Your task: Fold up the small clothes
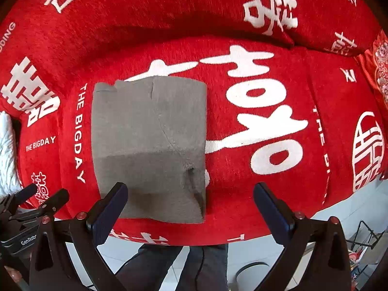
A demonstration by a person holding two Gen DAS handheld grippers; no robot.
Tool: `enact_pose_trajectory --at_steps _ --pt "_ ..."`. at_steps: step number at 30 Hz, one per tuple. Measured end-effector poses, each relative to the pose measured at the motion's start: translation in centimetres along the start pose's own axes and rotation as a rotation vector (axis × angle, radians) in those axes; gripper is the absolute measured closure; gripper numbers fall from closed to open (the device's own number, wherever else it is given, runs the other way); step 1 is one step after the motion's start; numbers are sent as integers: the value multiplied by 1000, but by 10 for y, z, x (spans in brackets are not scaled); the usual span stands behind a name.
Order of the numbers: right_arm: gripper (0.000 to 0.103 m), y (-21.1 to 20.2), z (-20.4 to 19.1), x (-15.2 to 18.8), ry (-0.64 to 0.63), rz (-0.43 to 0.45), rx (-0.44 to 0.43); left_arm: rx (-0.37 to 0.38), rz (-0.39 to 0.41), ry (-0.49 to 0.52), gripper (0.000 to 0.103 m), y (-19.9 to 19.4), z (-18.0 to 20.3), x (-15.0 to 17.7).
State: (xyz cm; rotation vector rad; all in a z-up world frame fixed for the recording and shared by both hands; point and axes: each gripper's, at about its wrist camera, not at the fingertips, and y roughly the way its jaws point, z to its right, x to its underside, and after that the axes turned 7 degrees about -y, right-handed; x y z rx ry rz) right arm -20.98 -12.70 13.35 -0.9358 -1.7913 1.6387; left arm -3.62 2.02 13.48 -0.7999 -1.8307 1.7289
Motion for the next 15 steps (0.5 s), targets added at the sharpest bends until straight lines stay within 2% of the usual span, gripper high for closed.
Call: enact_pose_trajectory --at_steps 15 --pt "0 -35 -11 1 -38 45 39 19 40 13 1 -33 5 -2"
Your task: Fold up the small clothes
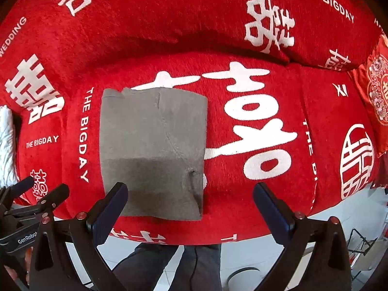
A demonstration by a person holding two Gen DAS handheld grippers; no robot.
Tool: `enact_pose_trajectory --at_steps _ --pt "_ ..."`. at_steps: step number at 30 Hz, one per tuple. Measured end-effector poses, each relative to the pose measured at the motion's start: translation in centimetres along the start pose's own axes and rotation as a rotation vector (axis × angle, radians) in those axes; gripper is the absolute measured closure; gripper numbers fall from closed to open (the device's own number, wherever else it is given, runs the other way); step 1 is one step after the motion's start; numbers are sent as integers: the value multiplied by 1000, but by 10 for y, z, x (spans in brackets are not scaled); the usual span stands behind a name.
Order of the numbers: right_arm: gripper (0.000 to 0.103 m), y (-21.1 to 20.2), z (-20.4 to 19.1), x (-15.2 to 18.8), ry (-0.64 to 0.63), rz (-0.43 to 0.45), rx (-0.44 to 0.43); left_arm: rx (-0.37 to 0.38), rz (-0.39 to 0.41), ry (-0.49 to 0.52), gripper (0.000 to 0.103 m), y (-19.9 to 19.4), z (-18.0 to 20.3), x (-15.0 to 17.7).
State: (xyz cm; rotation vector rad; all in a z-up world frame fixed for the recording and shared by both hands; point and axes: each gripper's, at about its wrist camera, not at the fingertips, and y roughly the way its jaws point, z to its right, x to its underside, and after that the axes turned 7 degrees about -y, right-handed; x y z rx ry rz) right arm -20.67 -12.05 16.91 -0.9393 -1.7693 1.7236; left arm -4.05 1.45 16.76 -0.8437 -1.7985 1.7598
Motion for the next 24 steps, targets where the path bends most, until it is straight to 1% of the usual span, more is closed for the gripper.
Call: enact_pose_trajectory --at_steps 9,24 --pt "0 -8 -4 -2 -8 9 5 7 8 -7 1 -7 -2 -2" --pt "0 -10 -5 -2 -11 6 1 8 11 -19 1 -11 -5 -4"
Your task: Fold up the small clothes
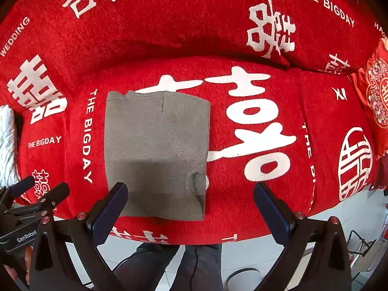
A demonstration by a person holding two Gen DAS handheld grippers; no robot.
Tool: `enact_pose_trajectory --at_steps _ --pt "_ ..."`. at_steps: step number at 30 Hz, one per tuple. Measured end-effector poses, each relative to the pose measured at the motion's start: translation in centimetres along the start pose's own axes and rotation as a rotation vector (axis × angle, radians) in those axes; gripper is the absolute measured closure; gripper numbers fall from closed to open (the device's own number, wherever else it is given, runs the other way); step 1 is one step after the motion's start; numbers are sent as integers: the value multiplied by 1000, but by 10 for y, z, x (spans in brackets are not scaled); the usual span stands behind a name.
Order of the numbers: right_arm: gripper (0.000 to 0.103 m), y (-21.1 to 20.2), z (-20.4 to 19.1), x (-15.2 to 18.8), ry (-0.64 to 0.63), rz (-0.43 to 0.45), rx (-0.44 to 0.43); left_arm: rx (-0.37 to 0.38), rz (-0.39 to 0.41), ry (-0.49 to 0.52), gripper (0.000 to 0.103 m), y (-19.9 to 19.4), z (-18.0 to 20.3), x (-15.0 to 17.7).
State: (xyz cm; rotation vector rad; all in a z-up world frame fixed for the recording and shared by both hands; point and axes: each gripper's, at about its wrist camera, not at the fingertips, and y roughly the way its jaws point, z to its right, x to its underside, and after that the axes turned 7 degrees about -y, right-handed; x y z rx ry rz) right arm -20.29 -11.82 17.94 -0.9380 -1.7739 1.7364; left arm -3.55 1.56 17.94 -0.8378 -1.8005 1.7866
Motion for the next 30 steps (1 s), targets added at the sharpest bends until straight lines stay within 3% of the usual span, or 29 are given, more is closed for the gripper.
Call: enact_pose_trajectory --at_steps 30 --pt "0 0 -3 5 4 -1 -5 -1 1 -4 1 1 0 6"
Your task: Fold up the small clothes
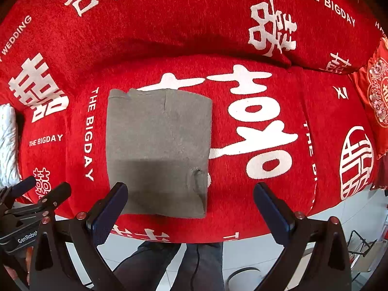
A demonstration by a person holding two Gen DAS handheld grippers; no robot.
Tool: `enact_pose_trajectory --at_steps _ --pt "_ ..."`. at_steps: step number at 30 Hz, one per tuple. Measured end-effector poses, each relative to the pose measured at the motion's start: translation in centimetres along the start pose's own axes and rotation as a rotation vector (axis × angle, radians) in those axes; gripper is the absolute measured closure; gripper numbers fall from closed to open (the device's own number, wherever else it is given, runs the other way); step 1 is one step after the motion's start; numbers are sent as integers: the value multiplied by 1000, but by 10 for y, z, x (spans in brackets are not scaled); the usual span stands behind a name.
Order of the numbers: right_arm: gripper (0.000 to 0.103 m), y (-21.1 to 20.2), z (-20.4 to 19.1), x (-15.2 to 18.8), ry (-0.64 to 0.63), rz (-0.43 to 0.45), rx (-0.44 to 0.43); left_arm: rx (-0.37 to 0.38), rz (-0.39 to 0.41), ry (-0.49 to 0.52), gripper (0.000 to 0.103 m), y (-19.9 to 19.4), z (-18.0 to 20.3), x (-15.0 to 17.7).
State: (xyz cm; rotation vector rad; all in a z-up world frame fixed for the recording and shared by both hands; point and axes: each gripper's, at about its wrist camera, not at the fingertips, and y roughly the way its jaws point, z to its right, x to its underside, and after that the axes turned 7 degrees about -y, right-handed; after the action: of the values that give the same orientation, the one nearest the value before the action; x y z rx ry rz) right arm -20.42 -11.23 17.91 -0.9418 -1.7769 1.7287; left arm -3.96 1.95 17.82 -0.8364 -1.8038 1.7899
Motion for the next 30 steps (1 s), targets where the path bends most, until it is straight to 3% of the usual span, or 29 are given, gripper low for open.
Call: enact_pose_trajectory --at_steps 30 --pt "0 0 -4 3 -8 -1 -8 -1 -1 -10 1 -1 0 6"
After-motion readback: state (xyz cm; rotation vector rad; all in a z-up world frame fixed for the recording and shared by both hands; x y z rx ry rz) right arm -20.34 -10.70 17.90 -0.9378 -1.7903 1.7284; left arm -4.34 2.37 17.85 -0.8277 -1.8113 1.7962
